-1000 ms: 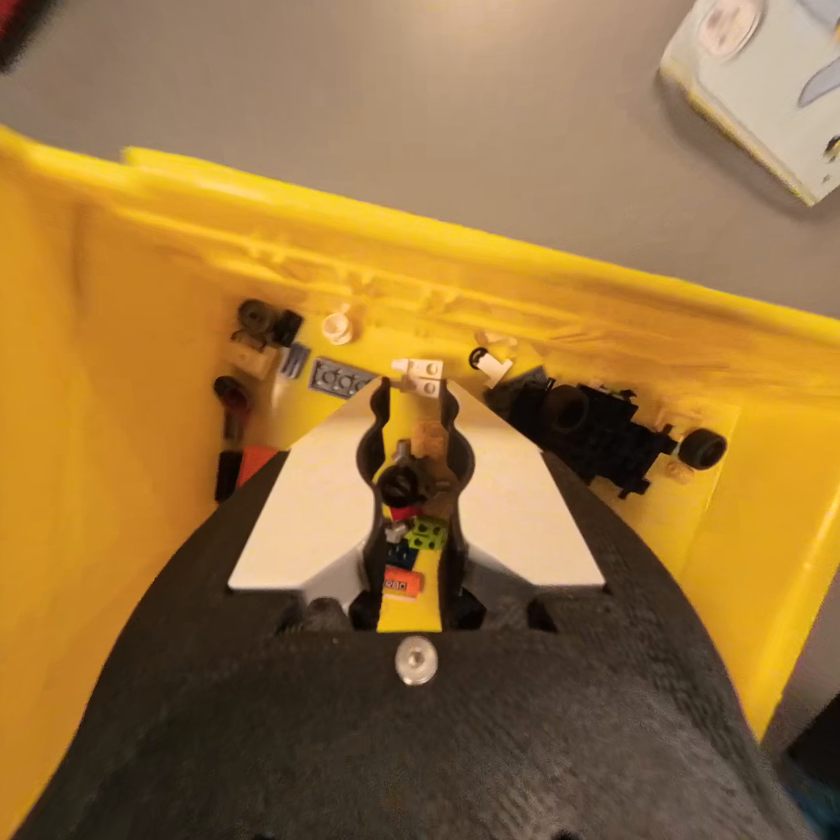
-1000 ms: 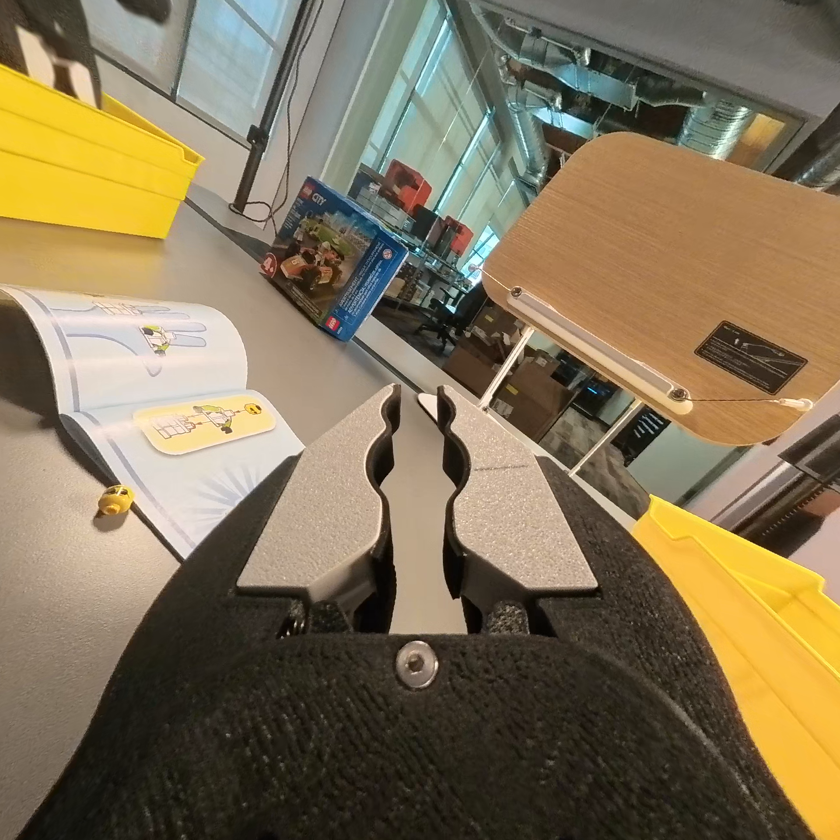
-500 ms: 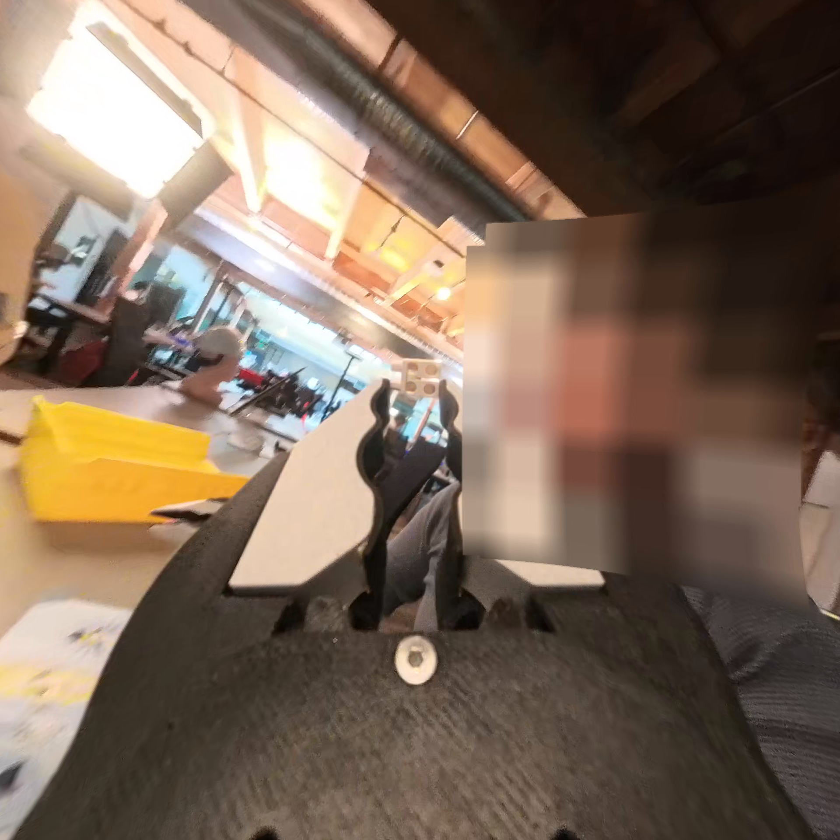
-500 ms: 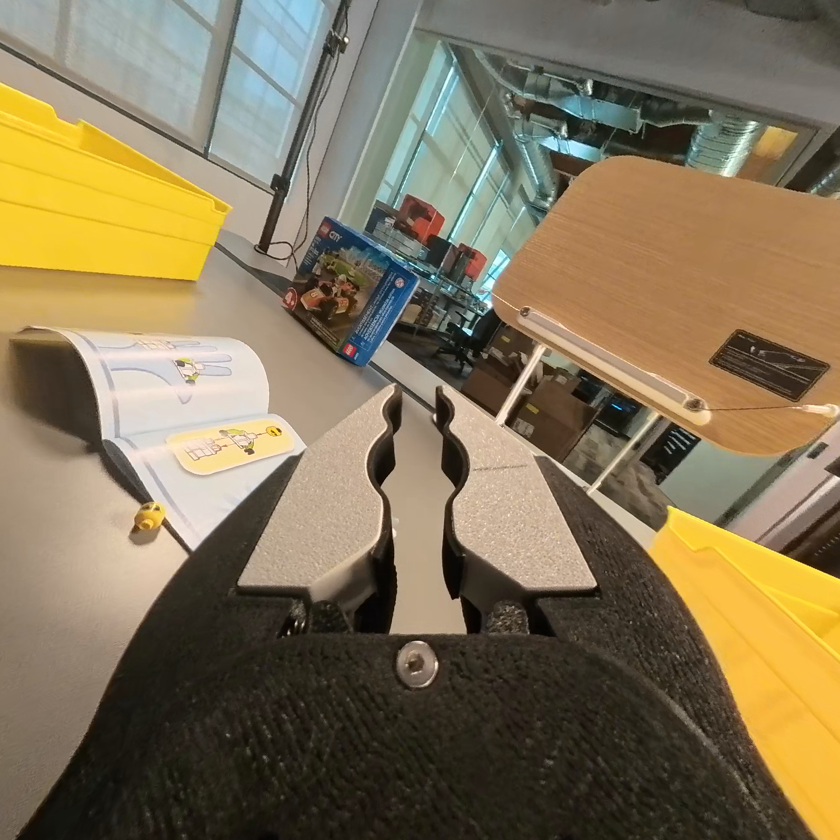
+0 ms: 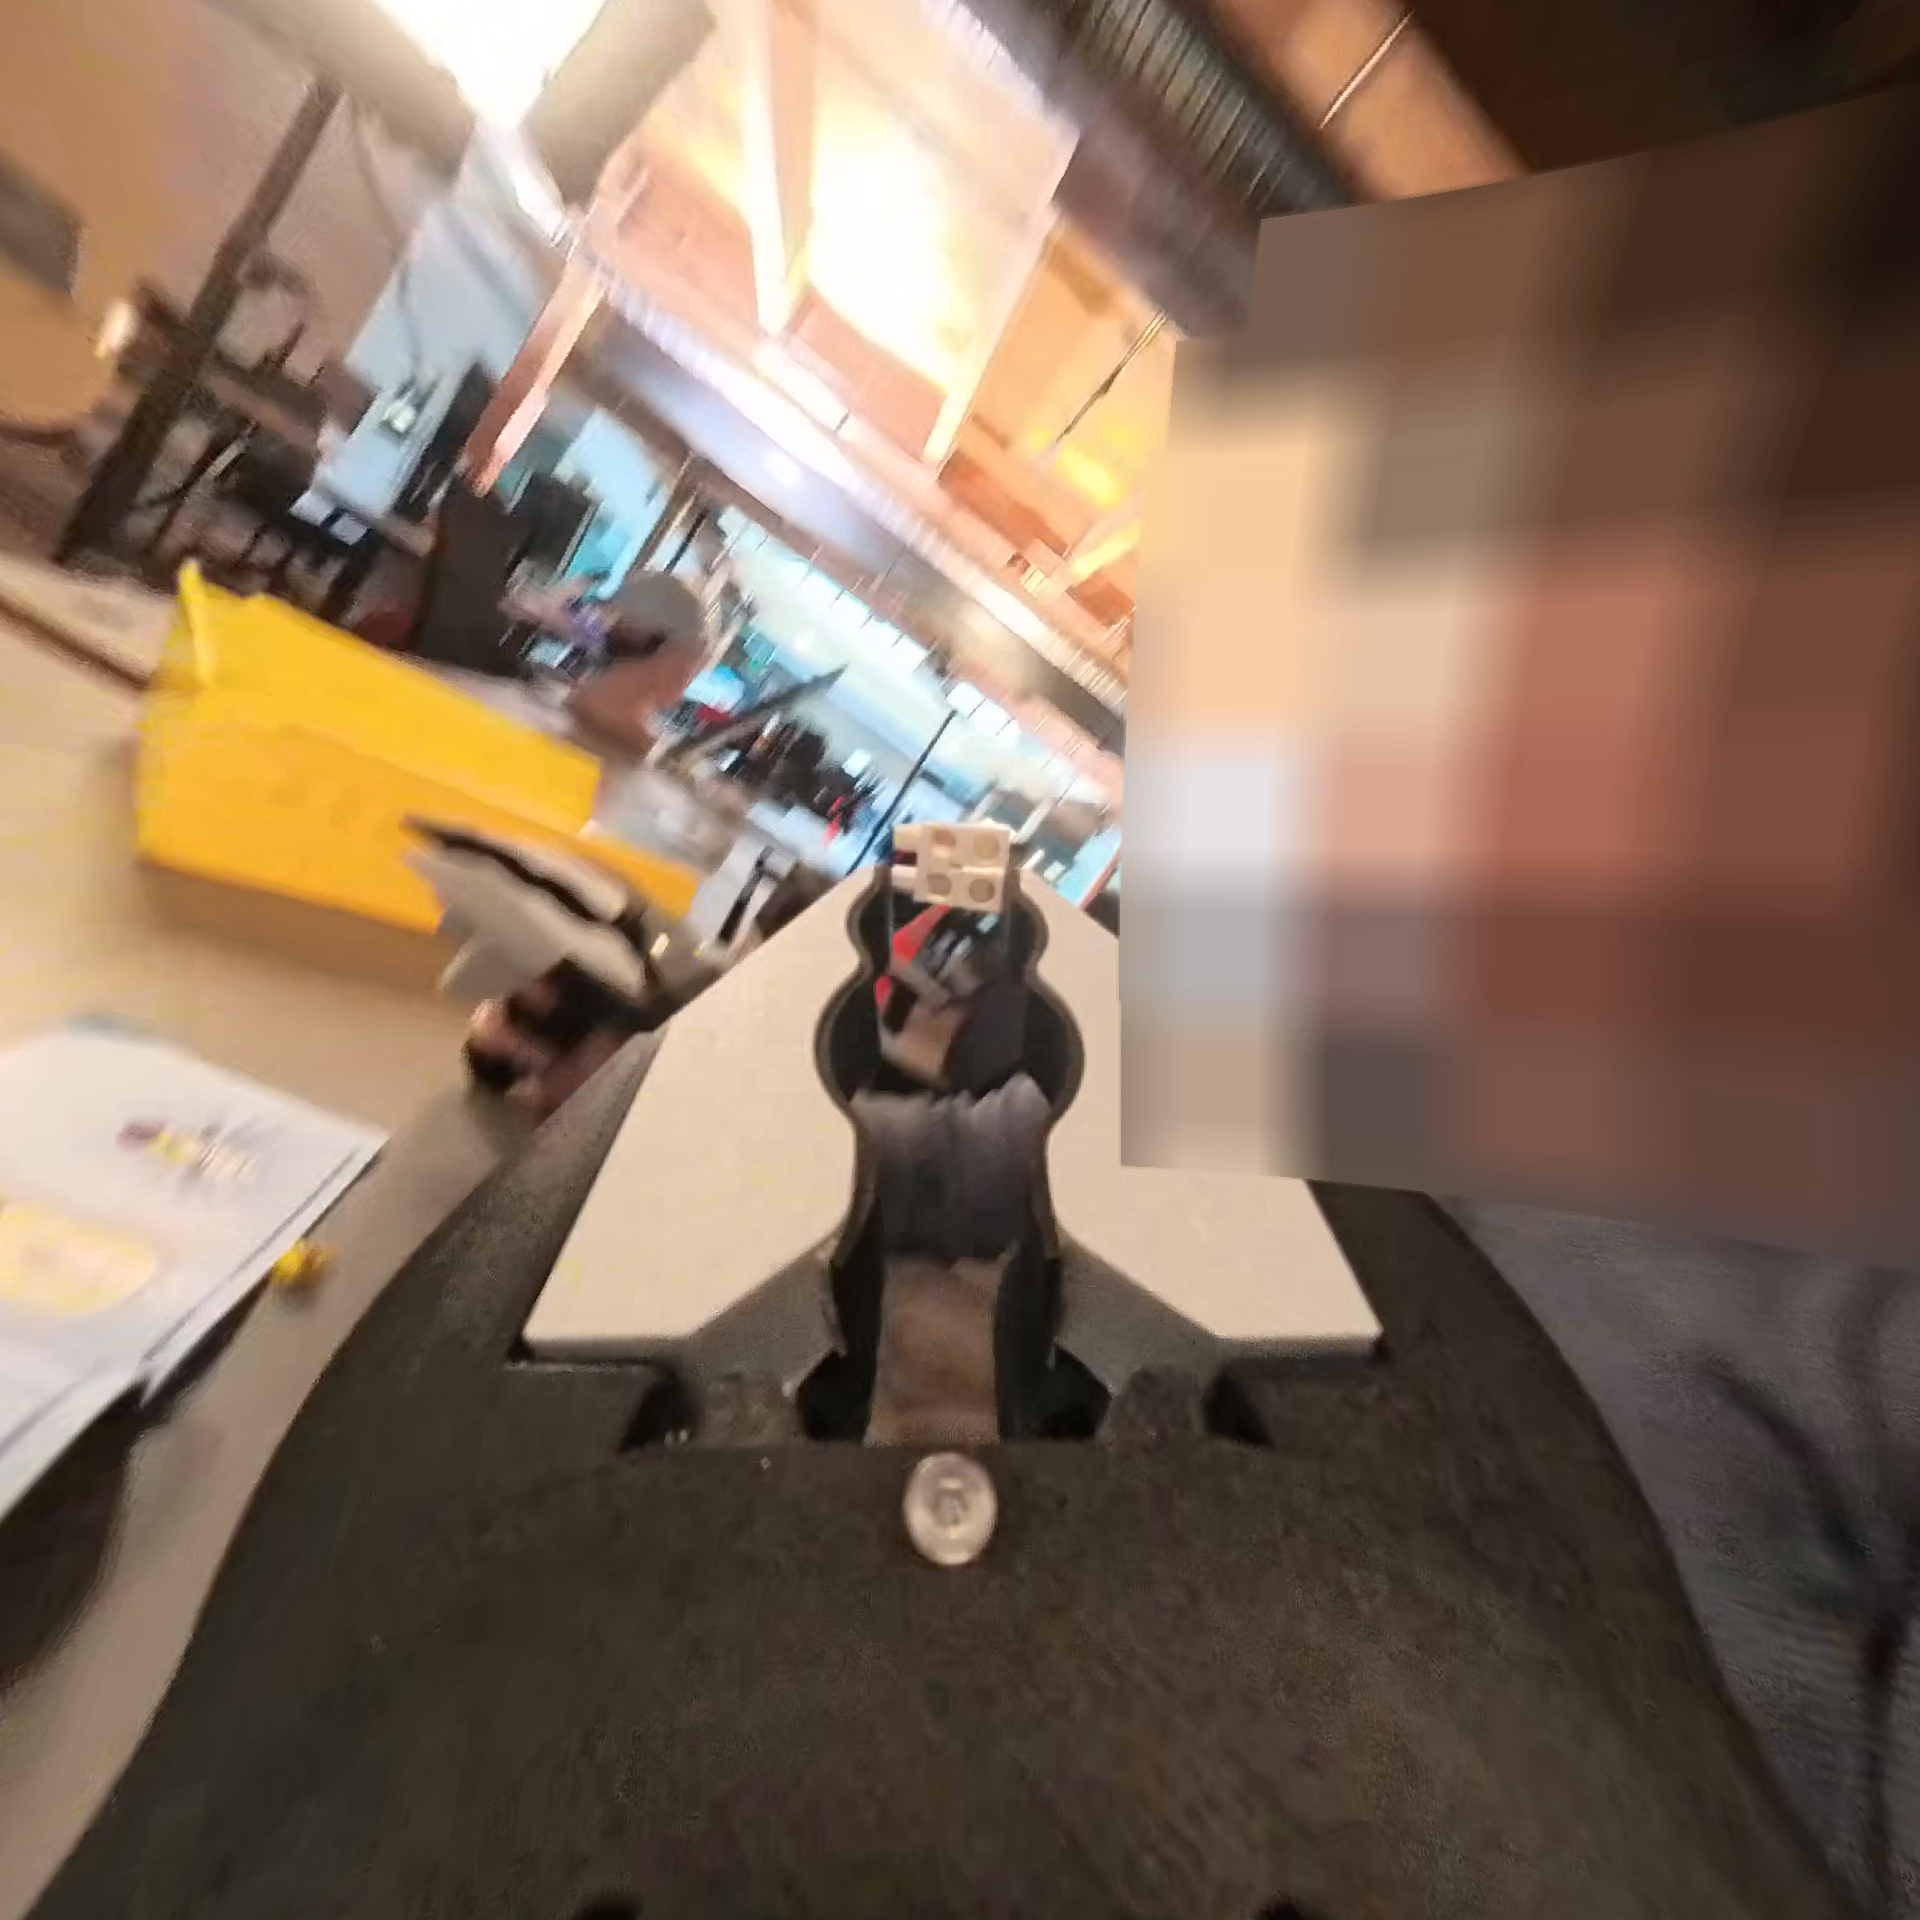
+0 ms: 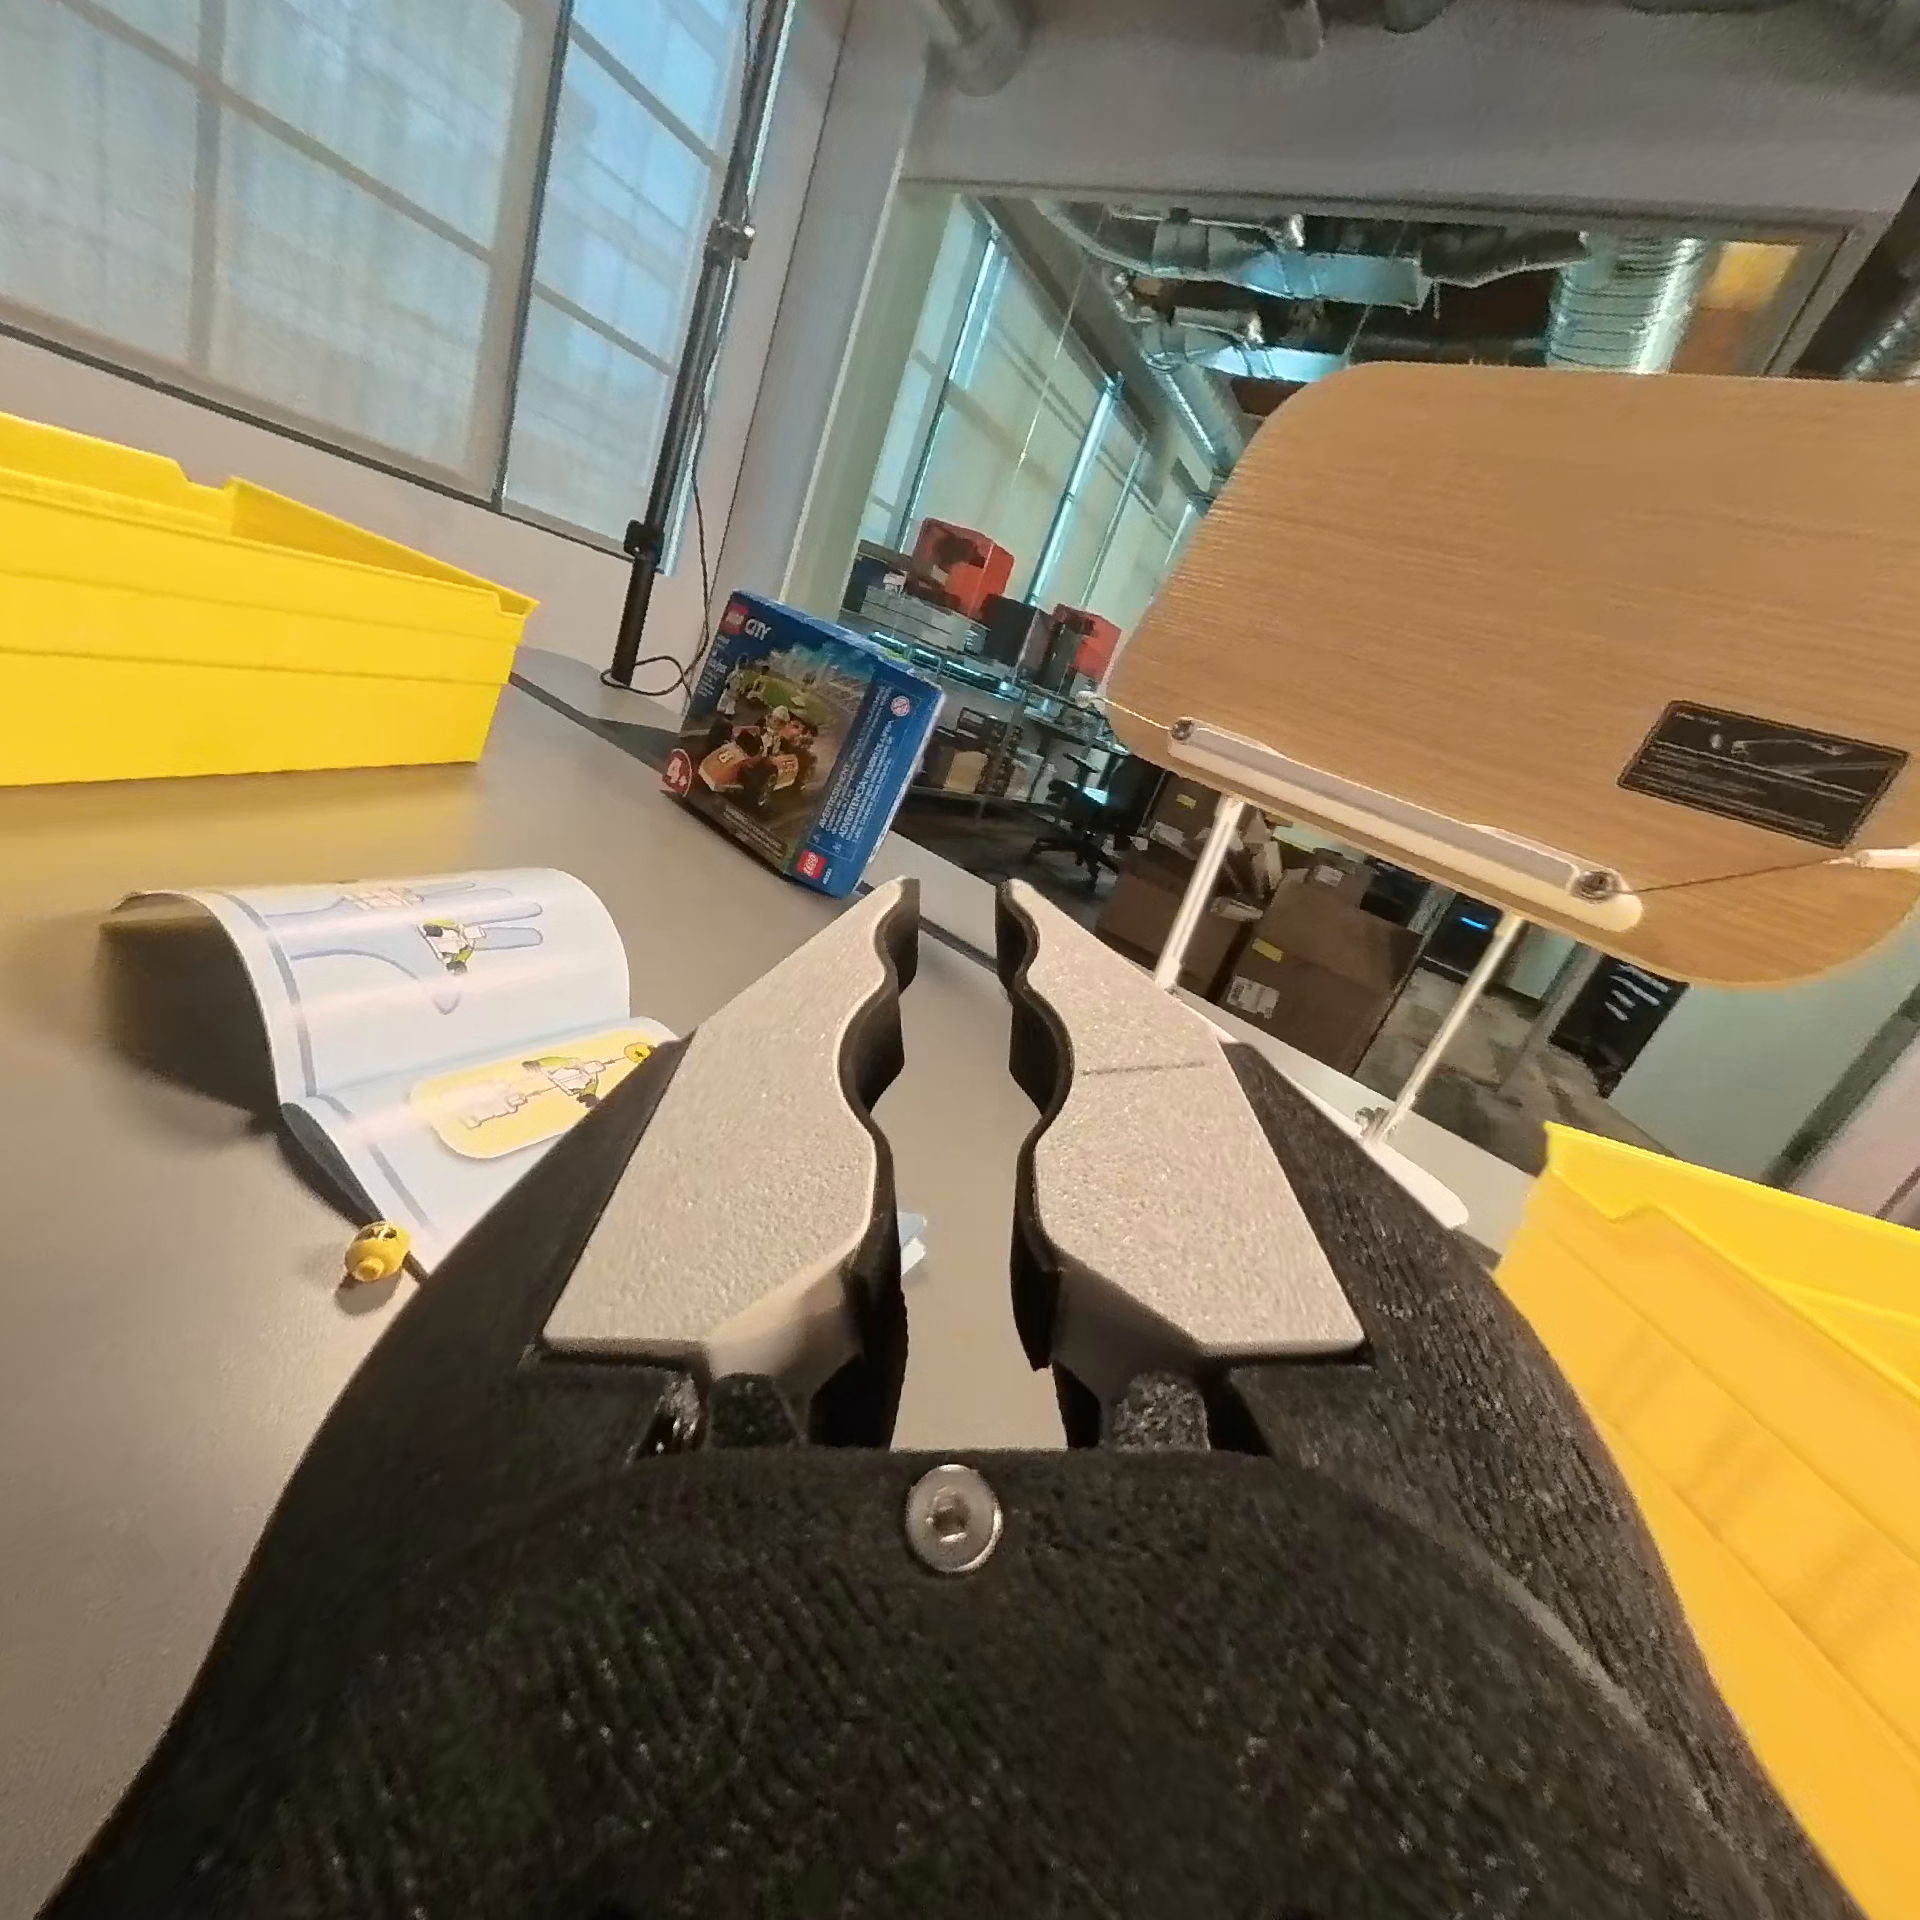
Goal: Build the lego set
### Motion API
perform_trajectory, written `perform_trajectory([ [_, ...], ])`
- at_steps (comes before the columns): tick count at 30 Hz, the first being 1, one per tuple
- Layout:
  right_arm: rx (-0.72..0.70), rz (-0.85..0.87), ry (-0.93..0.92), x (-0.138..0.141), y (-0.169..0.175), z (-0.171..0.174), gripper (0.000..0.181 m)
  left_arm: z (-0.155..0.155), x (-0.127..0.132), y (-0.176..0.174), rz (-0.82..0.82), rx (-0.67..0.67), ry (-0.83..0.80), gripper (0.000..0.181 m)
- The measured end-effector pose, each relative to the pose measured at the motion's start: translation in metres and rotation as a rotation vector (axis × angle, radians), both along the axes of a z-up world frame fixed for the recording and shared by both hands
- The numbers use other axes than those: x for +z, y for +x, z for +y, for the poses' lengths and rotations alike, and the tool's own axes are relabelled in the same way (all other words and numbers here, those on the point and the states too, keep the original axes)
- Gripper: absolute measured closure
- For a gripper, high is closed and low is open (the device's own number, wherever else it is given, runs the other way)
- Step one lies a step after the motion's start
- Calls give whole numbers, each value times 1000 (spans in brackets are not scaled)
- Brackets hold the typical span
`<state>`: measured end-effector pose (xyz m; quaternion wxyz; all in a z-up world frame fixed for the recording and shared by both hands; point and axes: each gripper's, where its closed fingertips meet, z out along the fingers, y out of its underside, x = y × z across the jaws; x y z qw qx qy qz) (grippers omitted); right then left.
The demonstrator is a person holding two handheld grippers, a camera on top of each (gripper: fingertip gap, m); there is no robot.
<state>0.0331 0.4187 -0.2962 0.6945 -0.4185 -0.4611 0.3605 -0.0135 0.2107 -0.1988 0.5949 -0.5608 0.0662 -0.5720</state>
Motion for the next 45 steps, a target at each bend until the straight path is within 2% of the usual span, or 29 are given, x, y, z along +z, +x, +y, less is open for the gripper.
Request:
perform_trajectory([
  [1, -1, 5, -9, 0, 1, 1, 168, 5, -18, 11, 76, 19, -49, 162],
  [4, 0, 11, -25, 1, 1, 3, 168, 18, -82, 32, 362, 80, -229, 162],
  [8, 6, 0, -18, -1, 0, 1, 168, 22, -152, 32, 716, 141, -419, 162],
  [10, 10, -9, -12, -2, -2, 0, 168, 21, -175, 24, 886, 182, -476, 162],
  [14, 15, -22, -10, -4, -4, 0, 168, 15, -204, 0, 1167, 232, -566, 162],
  [17, 18, -24, -10, -4, -4, 0, 168, 5, -220, -19, 1303, 233, -639, 162],
  [21, 23, -32, -1, -5, -5, -2, 168, 2, -220, -29, 1218, 234, -714, 162],
  [23, 29, -38, 7, -5, -6, -3, 168, 5, -219, -37, 1177, 298, -747, 162],
  [27, 67, -63, 28, -8, -10, -13, 167, 11, -203, -31, 1115, 385, -676, 143],
  [32, 228, -145, 82, -18, -21, -52, 163, 16, -195, -9, 1069, 398, -597, 140],
  [36, 338, -243, 132, -32, -29, -82, 163, 19, -211, 7, 1098, 311, -624, 139],
  [39, 461, -349, 22, -43, -31, -105, 162, 25, -219, 14, 1120, 285, -617, 145],
  [41, 528, -419, -110, -49, -31, -115, 162, 27, -220, 12, 1161, 294, -615, 158],
  [42, 570, -468, -199, -53, -31, -120, 161, 27, -221, 11, 1192, 293, -607, 170],
  [45, 709, -612, -526, -68, -28, -137, 157, 28, -219, 13, 1290, 292, -523, 170],
])
